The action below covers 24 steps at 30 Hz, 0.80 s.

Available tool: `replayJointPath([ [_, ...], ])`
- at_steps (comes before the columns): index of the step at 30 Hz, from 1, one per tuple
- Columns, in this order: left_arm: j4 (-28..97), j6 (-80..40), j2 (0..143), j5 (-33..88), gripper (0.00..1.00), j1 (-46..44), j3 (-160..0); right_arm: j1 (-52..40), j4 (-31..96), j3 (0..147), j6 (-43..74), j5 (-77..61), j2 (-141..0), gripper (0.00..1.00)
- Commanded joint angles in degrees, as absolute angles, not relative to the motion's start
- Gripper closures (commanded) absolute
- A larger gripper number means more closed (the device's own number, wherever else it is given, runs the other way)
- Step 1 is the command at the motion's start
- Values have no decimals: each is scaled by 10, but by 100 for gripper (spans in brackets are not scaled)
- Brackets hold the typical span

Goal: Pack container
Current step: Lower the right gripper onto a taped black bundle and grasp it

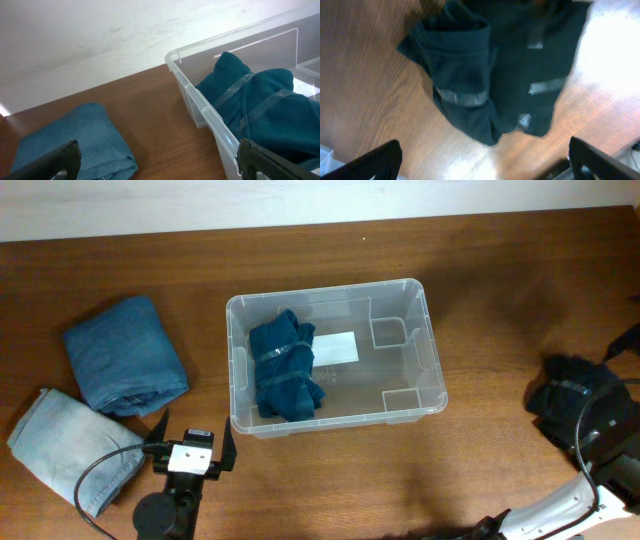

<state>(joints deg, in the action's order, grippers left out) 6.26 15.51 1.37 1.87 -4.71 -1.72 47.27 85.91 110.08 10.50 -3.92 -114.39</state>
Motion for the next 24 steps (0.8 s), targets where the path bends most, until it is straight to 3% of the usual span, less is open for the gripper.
replayJointPath([
  [1,61,166,11,17,1,-50,-13,458,828,1045,83,-80,-1136,1],
  [4,61,166,11,17,1,-50,-13,446,794,1004,82,-84,-1136,0],
  [12,61,166,11,17,1,-50,-13,414,697,915,82,-82,-1136,17],
  [24,61,166,11,17,1,-50,-13,412,672,886,91,-69,-1135,20],
])
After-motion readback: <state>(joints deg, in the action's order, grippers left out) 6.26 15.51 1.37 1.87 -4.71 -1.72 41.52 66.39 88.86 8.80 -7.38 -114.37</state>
